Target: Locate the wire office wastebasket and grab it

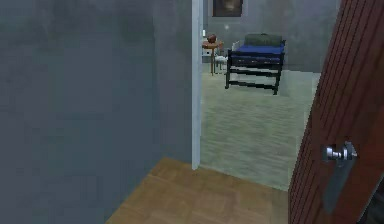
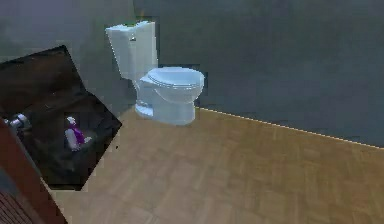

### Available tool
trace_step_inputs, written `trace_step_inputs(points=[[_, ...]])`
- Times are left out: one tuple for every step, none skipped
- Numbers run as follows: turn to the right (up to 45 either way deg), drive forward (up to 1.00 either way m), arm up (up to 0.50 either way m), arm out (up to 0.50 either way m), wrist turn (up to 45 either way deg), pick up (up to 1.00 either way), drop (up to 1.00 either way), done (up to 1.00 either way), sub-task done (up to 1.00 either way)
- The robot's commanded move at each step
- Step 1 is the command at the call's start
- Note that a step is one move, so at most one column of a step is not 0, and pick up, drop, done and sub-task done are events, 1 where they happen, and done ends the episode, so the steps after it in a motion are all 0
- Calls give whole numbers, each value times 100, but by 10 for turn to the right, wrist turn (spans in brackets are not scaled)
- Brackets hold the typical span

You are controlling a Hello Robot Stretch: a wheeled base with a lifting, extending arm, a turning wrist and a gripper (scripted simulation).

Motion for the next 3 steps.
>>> trace_step_inputs(points=[[0, 75, 0, 0, 0, 0, 0, 0, 0], [420, 0, 0, 0, 0, 0, 0, 0, 0], [0, 75, 0, 0, 0, 0, 0, 0, 0]])
